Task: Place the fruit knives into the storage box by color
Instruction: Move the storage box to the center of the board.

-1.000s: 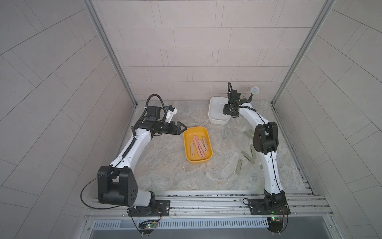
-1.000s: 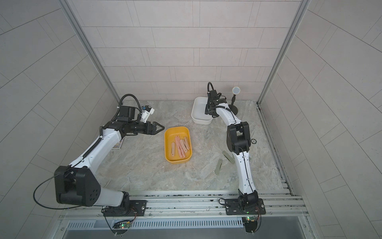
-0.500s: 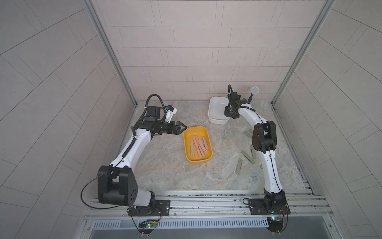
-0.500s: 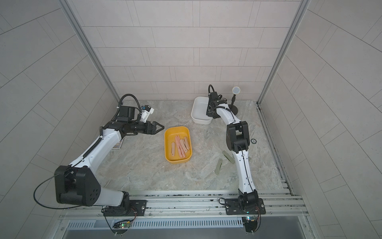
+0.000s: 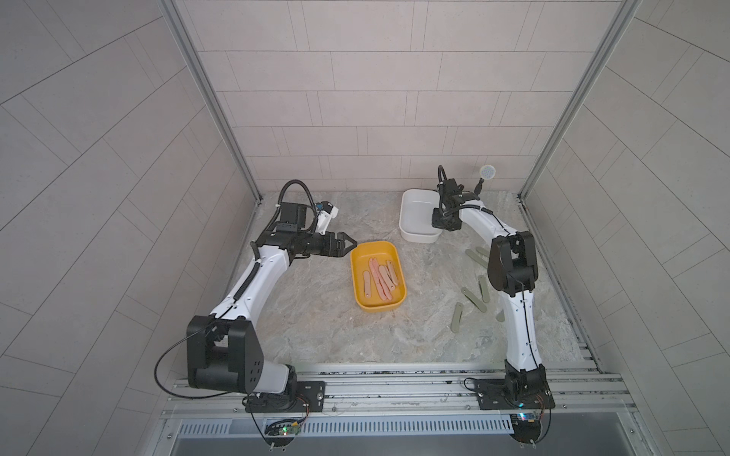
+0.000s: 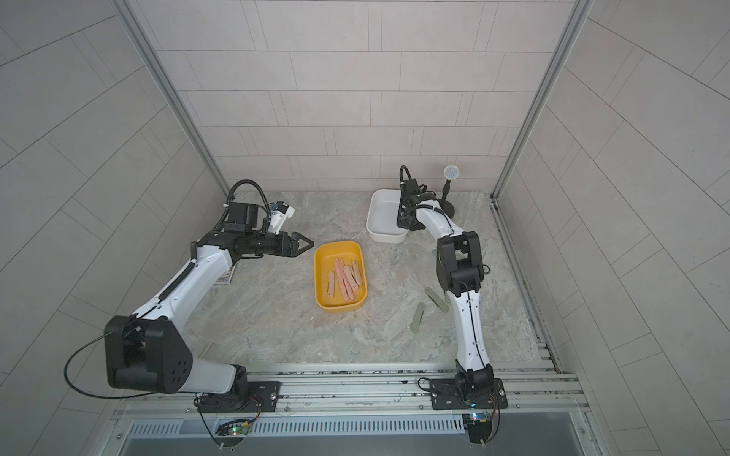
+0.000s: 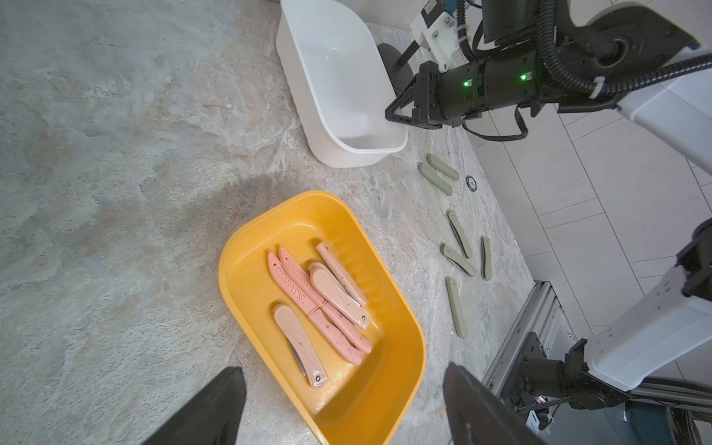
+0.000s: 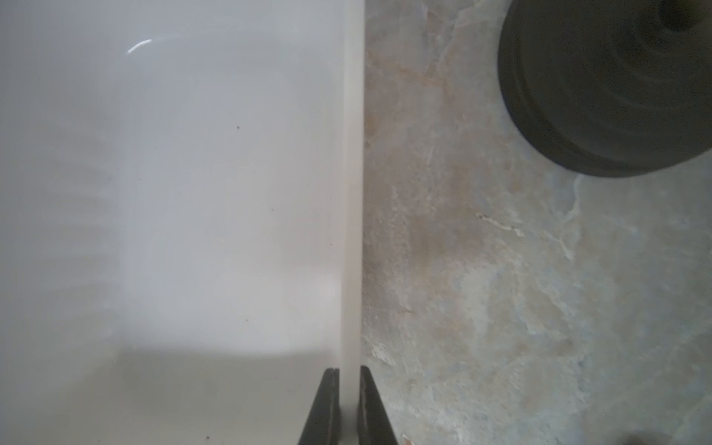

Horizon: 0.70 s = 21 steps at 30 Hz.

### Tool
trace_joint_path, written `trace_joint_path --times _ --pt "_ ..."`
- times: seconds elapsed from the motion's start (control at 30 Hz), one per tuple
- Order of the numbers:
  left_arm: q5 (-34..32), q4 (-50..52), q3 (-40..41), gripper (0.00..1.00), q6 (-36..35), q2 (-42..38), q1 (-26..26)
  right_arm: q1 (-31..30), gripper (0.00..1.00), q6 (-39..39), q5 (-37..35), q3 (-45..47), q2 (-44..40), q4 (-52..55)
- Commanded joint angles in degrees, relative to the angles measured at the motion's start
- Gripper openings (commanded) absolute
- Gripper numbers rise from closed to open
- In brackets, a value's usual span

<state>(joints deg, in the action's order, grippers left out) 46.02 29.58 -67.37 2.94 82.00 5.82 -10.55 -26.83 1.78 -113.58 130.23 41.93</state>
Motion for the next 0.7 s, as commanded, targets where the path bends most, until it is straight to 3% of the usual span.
trace_joint_path --times 0.0,0.37,0.67 --pt "0.91 2.89 -0.86 0.87 -1.85 -1.25 0.33 -0.24 0.08 -0.06 -1.15 5.43 -7.03 -0.58" --pt "4.32 8.09 -0.08 0.87 -3.46 -5.3 0.76 -3.17 0.08 -1.34 -0.65 31.53 -23.47 -7.28" --pt "4.52 9.5 -0.2 0.87 -3.66 -6.83 2.9 -8.56 0.09 -0.51 -3.36 46.2 -33.87 -6.56"
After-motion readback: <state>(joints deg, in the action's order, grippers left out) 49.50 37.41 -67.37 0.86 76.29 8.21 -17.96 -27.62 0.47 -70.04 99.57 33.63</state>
